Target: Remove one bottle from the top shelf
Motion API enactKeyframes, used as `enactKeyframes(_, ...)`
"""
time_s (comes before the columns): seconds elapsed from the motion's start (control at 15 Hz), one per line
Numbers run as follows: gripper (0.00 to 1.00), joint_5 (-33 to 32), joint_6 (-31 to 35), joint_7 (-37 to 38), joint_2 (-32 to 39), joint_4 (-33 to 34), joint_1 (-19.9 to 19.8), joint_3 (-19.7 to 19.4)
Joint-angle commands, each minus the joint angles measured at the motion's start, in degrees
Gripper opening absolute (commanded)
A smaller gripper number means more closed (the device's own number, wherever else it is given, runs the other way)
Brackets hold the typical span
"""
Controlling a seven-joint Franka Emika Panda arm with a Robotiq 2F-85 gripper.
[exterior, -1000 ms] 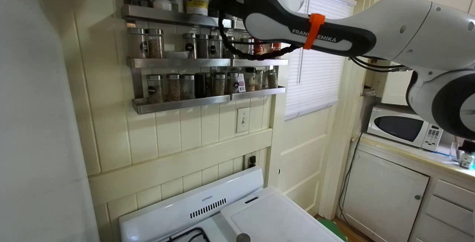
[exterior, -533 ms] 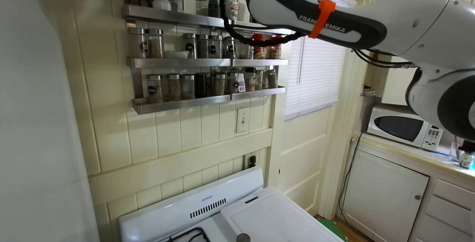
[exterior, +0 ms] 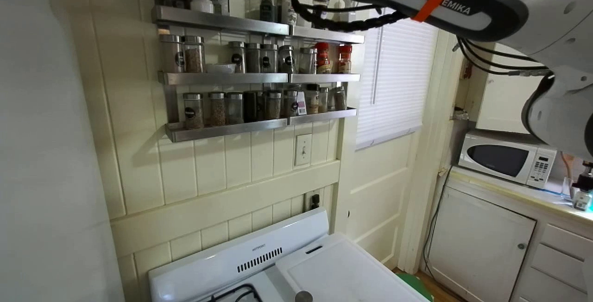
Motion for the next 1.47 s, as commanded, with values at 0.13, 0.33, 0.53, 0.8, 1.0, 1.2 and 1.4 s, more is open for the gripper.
enactKeyframes(0.13, 0.43, -12.7, -17.6, 8.3, -10.1, -8.1, 5.8, -0.5)
enactKeyframes(0.33, 0.43, -19.5, -27.7, 16.1, -16.1, -16.7, 7.8, 0.8)
enactKeyframes(0.53, 0.43, -23.8, -33.5, 22.9, -20.0, -24.5, 8.7, 2.6)
enactKeyframes(0.8, 0.43, -24.0, -36.3, 30.0, -25.0, -35.4, 8.7, 4.0)
enactKeyframes(1.0, 0.43, -21.2, -37.1, 33.7, -28.8, -44.3, 8.9, 3.9)
enactKeyframes(1.2, 0.43, -16.0, -36.3, 35.8, -33.0, -52.9, 4.2, 8.0)
enactKeyframes(1.4, 0.43, -9.9, -36.8, 38.4, -37.9, -62.1, 3.6, 9.5)
